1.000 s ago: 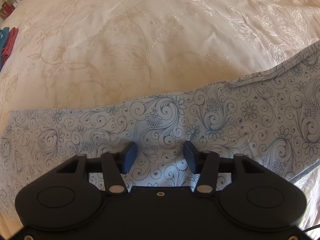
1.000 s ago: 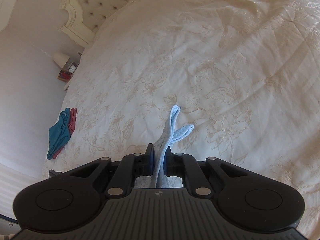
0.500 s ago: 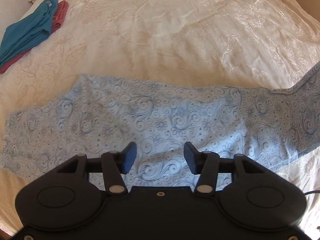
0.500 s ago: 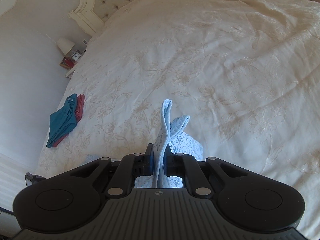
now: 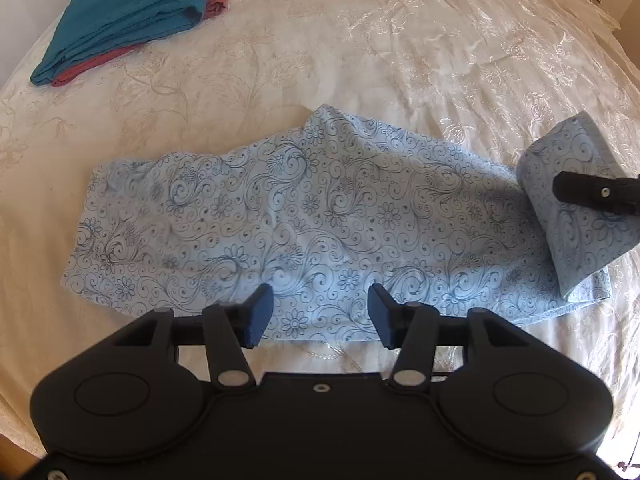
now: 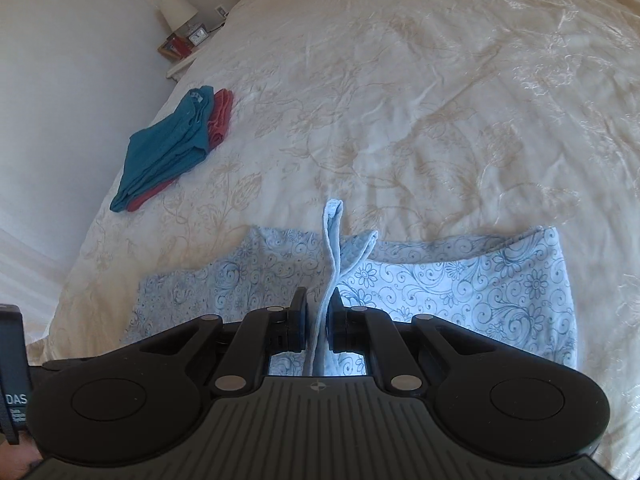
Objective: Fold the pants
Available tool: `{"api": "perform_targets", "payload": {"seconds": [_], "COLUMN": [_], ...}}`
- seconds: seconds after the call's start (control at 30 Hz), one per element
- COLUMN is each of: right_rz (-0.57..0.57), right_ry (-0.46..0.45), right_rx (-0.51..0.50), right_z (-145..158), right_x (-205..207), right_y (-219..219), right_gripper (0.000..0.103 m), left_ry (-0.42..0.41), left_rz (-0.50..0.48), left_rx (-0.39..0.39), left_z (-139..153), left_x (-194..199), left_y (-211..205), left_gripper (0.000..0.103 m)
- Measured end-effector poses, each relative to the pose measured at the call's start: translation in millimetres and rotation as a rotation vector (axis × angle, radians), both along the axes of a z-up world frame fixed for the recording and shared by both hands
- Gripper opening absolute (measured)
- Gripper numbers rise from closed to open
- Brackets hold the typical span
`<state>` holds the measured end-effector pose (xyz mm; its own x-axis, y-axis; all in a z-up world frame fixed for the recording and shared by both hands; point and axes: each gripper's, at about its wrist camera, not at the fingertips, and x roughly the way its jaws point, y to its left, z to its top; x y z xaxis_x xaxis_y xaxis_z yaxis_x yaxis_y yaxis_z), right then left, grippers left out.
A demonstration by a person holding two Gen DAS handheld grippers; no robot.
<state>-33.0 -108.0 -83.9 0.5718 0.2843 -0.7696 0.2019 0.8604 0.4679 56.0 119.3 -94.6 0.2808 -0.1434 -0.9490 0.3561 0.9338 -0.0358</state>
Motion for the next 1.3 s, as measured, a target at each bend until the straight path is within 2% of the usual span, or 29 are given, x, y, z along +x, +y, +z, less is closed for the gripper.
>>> {"api": "perform_targets", "payload": {"seconds": [0.13, 0.23, 0.3, 0.4, 0.6, 0.77, 0.93, 1.03, 1.17, 1.3], "right_rz": [0.057, 0.082, 0.103, 0.117, -0.014, -0.117, -0.141, -0.079, -0.035, -0.043], "right_ry": [0.043, 0.070, 0.088, 0.070, 0.046, 0.105, 0.088, 0.075, 0.111, 0.175], "right_rx": [-0.129, -0.183, -0.195, -0.170, -0.152, -0.241, -0.364, -0.291, -0.311, -0.326], "right_z": [-20, -31, -32, -26, -17, -27, -28, -34, -51, -73], "right_x": [12, 16, 17, 12, -7, -21, -27, -19, 1, 17], "right_y": [39, 57, 64, 66, 26, -28, -64, -76, -80, -95], "right_gripper": [0.012, 0.015, 0.019, 0.019, 0.019, 0.019, 0.019, 0.019, 0.019, 0.019], "left_ry": [0.008, 0.011, 0.013, 0.019, 0.032, 0.042, 0.061, 0.078, 0.080, 0.091], "left_rz": [-0.017, -0.027, -0.032, -0.043, -0.099, -0.139, -0.194, -0.217, -0.218, -0.194], "left_rx": [-0.006, -0.016, -0.022, -0.042, -0.073, -0.102, -0.098, -0.078, -0.026, -0.017], "left_z": [-2, -3, -4, -5, -7, -11, -24, -35, -49, -57], "left_x": [9, 16, 20, 25, 28, 25, 16, 10, 6, 9], "left_y": [19, 26, 28, 26, 1, -36, -74, -85, -91, -91], "left_gripper": [0.058, 0.058, 0.058, 0.058, 0.058, 0.058, 0.058, 0.058, 0.058, 0.058]}}
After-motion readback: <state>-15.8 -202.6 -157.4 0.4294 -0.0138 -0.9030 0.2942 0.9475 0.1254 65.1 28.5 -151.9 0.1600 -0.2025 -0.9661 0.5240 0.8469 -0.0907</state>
